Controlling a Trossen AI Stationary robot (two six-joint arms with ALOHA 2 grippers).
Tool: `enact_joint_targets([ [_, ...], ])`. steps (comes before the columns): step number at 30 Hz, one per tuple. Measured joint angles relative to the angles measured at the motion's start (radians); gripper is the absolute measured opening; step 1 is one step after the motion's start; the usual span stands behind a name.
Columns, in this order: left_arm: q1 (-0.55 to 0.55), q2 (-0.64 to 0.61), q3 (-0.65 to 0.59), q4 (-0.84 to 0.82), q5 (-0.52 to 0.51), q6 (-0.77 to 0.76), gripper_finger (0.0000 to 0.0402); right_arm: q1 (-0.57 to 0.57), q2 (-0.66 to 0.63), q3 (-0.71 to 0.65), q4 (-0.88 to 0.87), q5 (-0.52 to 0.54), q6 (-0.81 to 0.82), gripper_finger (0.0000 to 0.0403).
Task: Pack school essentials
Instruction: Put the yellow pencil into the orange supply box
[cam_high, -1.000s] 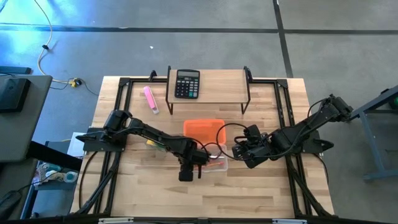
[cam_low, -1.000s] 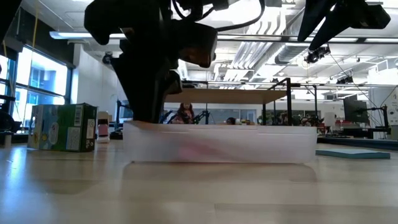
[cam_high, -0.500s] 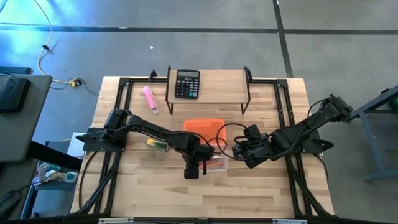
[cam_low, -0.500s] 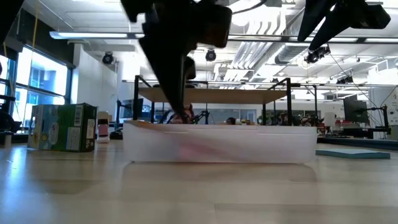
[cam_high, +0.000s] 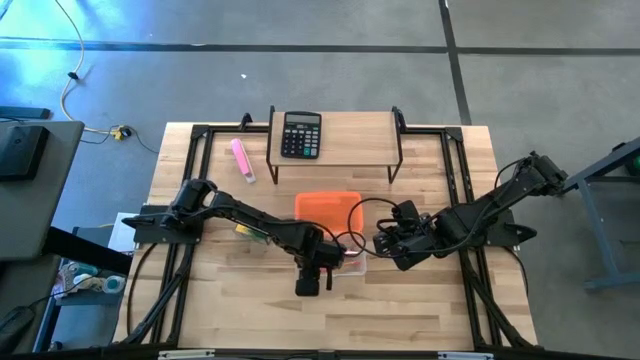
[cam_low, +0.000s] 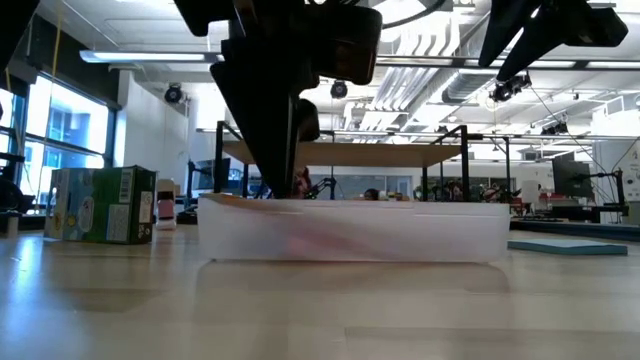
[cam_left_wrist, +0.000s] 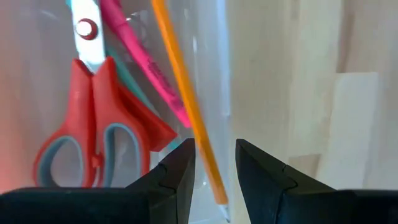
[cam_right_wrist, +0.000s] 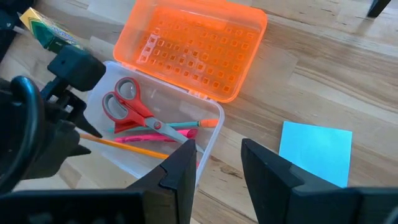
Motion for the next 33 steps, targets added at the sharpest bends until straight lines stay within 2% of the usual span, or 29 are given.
enact_joint_targets([
  [6,0.003,0.0,0.0,0.005,-0.044,0.0,0.0103,0.0,0.0,0.0,-0.001,0.0,0.0,0.0117],
  [13,0.002,0.035,0.0,0.027,0.016,0.001,0.0103,0.0,0.0,0.0,-0.005,0.0,-0.001,0.0117],
  [23,0.003,0.056,-0.001,0.014,-0.007,-0.006,0.0102,0.0,0.0,0.0,-0.018,0.0,0.0,0.0117],
  [27,0.003,0.056,-0.001,0.013,-0.007,-0.007,0.0084,0.0,0.0,0.0,-0.021,0.0,0.0,0.0117],
  [33,0.003,0.056,-0.001,0.01,0.002,-0.015,0.0034,0.0,0.0,0.0,-0.024,0.0,0.0,0.0117],
])
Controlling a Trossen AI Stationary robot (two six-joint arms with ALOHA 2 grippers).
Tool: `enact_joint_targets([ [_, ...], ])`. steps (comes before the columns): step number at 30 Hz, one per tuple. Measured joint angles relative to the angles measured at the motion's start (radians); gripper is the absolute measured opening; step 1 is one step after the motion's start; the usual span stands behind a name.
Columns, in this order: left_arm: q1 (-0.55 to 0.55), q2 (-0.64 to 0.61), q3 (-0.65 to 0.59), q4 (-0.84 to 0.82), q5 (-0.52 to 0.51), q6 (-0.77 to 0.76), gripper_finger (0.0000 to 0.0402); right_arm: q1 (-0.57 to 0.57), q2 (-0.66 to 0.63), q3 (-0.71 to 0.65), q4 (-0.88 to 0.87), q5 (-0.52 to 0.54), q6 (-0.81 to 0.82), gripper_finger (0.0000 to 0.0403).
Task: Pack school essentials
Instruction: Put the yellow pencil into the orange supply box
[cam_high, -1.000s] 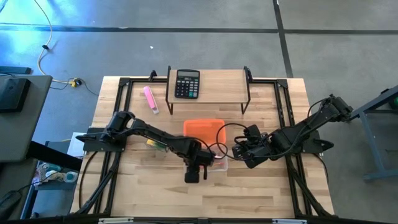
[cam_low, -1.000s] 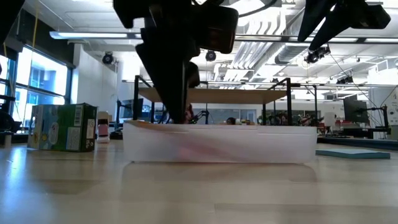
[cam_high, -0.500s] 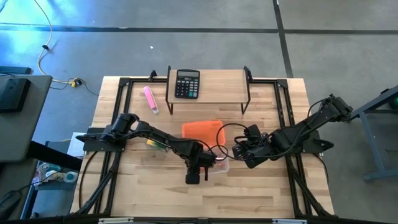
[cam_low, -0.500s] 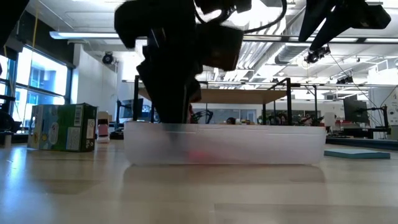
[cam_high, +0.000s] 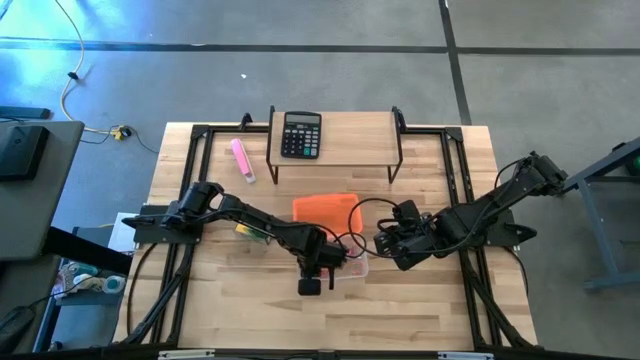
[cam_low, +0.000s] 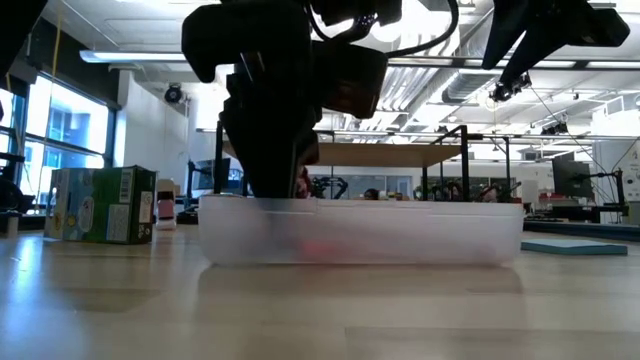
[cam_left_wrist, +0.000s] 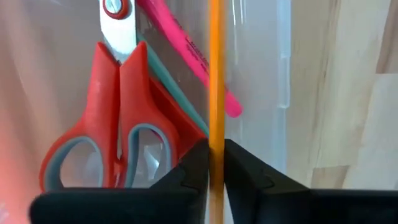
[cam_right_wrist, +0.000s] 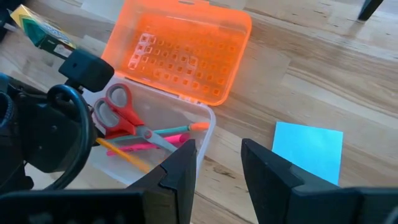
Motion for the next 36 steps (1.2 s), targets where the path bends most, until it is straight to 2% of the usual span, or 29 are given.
enact_joint_targets([
  [5,0.0,0.0,0.0,-0.001,0.007,-0.059,0.001,0.0,0.0,0.0,-0.01,0.0,0.0,0.0117],
  [11,0.003,-0.02,0.004,-0.001,0.011,-0.118,0.0023,0.0,0.0,0.0,-0.032,0.0,0.0,0.0117],
  [18,0.014,-0.073,0.021,-0.005,0.014,-0.169,0.0014,0.0,-0.01,0.002,-0.11,-0.001,0.048,0.0117],
  [23,0.02,-0.098,0.02,0.019,0.009,-0.305,0.0018,-0.008,-0.065,0.002,-0.18,-0.018,0.033,0.0117],
  [31,0.018,-0.1,0.021,0.08,-0.109,-0.628,0.002,-0.035,-0.201,0.003,-0.223,0.017,-0.155,0.0117],
  [36,0.015,-0.1,0.021,0.089,-0.147,-0.745,0.002,-0.044,-0.27,0.003,-0.223,0.047,-0.254,0.0117],
])
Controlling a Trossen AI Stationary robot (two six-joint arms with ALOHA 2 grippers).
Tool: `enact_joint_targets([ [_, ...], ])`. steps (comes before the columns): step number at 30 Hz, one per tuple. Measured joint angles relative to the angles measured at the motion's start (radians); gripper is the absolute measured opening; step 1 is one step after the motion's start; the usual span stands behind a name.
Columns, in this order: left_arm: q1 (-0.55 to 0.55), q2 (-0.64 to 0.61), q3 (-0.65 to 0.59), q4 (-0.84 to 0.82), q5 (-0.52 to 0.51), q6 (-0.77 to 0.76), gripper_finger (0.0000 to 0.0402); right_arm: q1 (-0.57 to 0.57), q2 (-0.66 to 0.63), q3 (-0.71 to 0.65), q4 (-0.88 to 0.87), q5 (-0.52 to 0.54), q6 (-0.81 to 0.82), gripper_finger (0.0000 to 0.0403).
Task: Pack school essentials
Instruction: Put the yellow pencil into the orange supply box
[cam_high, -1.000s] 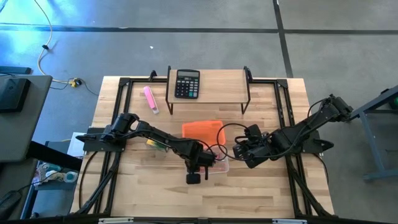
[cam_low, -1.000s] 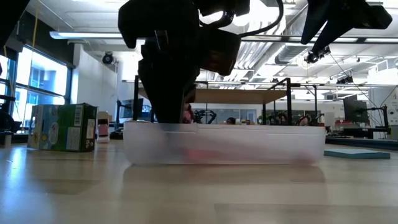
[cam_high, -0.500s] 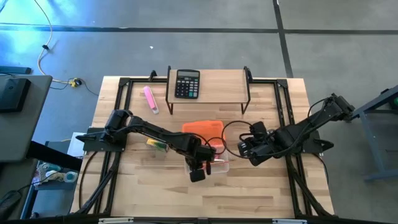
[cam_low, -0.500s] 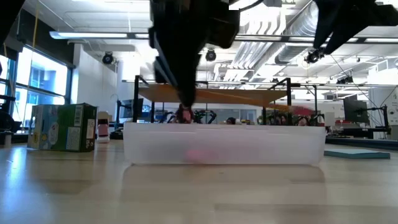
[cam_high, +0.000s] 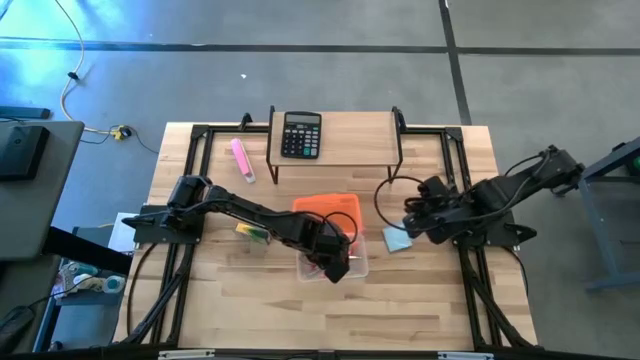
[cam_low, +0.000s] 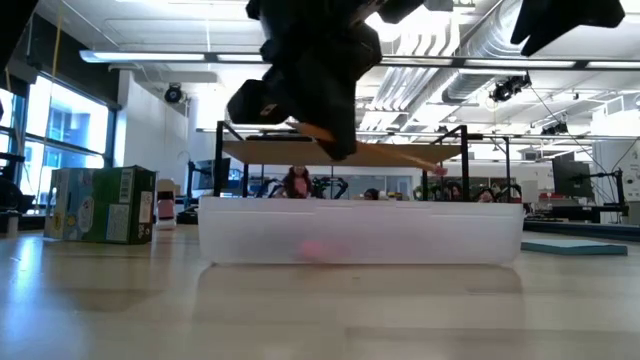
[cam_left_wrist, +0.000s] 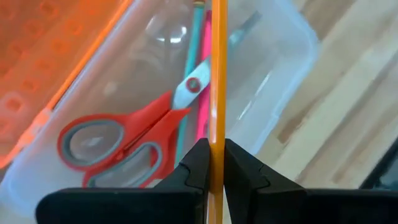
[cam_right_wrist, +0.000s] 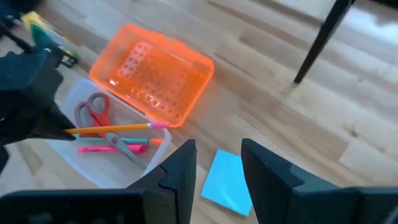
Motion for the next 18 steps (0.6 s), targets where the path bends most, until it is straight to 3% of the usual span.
enact_joint_targets([
  [7,-0.049,0.0,-0.001,-0.049,-0.061,-0.109,0.002,-0.002,-0.05,0.0,0.001,0.006,-0.083,0.0117],
  [18,-0.066,0.034,0.001,-0.075,-0.058,0.026,0.0021,-0.002,-0.051,0.0,0.002,0.008,-0.119,0.0117],
])
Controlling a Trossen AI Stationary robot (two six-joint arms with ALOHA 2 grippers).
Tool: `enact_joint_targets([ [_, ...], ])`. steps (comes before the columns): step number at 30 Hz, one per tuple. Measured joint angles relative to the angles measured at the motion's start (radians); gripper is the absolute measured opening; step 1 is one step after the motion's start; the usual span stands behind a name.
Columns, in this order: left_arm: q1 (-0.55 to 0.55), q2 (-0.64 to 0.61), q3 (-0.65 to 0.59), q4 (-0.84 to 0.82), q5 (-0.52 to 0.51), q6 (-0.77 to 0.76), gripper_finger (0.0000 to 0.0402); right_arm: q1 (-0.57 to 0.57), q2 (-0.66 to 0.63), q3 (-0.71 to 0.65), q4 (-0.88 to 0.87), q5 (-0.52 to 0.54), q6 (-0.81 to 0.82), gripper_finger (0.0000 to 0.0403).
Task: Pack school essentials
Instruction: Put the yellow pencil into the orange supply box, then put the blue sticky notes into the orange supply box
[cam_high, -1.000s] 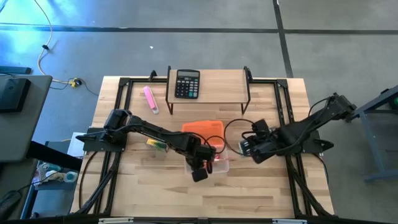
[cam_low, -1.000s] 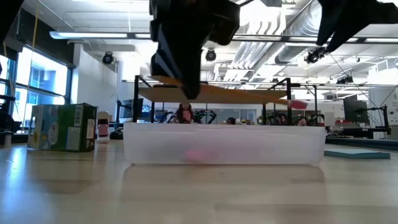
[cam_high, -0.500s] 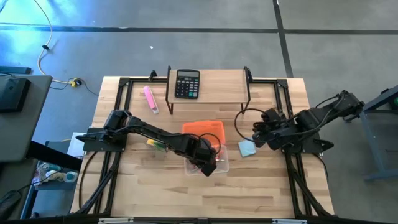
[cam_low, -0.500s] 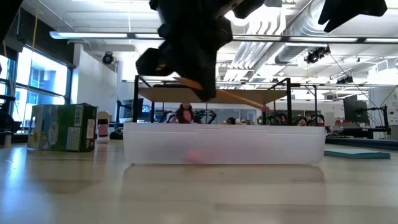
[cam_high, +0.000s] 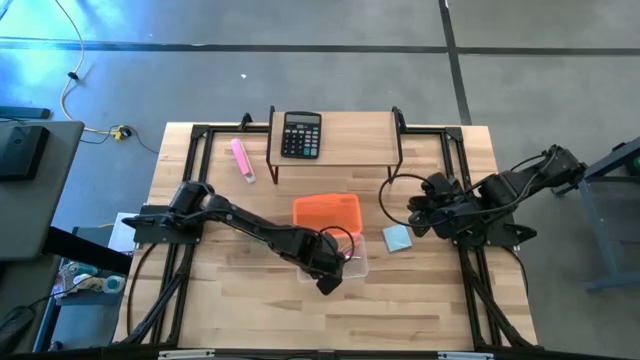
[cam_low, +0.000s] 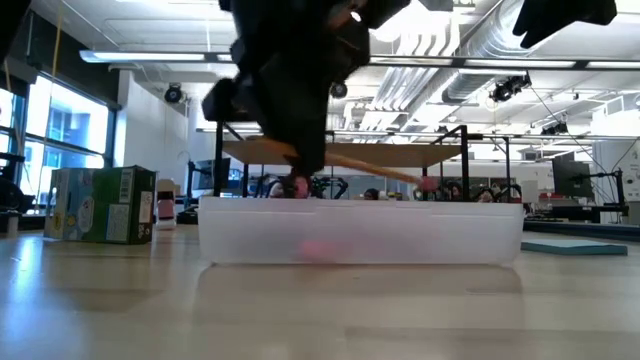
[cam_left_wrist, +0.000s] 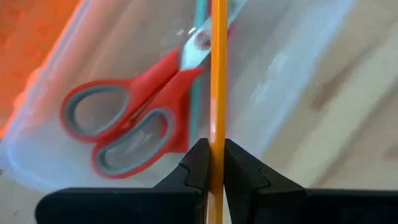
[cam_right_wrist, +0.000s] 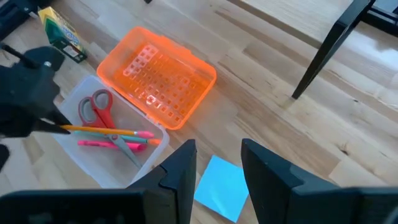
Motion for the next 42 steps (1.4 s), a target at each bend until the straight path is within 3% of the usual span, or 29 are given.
enact_joint_targets([
  [15,0.035,0.016,-0.002,-0.008,0.017,0.062,0.0025,0.0,0.0,0.0,0.0,0.0,-0.003,0.0117],
  [28,0.037,0.016,-0.002,-0.009,0.042,0.072,0.0088,0.0,0.0,0.0,0.0,0.0,-0.003,0.0117],
  [33,0.051,0.01,-0.002,-0.015,0.119,0.075,0.0102,0.0,0.0,0.0,0.0,0.0,-0.003,0.0117],
  [42,0.047,-0.074,0.0,-0.08,0.058,0.148,0.009,0.0,0.0,0.0,0.0,0.0,-0.011,0.0117],
])
